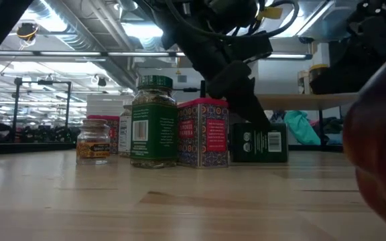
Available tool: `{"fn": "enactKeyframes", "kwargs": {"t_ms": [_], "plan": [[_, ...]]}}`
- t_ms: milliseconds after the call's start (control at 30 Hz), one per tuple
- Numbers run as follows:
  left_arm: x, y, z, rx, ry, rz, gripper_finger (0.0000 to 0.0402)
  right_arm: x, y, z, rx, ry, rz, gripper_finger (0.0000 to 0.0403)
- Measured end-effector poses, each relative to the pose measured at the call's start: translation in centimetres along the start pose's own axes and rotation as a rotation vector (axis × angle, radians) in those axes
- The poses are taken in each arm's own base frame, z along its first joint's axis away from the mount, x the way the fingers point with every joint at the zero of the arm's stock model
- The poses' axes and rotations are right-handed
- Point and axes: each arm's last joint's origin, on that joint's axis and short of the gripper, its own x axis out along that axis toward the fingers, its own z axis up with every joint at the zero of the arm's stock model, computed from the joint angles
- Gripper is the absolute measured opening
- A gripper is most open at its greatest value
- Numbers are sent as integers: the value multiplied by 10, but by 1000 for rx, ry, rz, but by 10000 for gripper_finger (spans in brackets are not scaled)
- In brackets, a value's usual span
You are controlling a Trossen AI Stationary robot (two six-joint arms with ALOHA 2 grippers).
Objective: Shelf spices
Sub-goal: Put the green seasoning can on the shelf
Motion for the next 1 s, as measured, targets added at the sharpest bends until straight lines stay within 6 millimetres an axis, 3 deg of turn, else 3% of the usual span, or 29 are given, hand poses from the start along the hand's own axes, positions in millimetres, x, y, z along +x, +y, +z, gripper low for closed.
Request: {"fn": "enactKeyframes", "kwargs": {"t_ms": [100,200,367,500,800,1000], "plan": [[-12,-3,4,20,11,10,215,6,5,3,-63,-8,23,199],[-37,-2,10,-3,25,6,216,15,11,8,-129,-8,70,222],[-73,-7,6,-36,62,-15,212,36,22,31,-272,26,169,274],[-98,-12,-11,-86,63,11,205,58,25,53,-322,76,238,290],[-157,-22,-74,-186,13,84,191,114,29,94,-436,353,248,292],[-181,-25,-107,-362,-15,105,193,145,40,116,-478,547,276,292]]}}
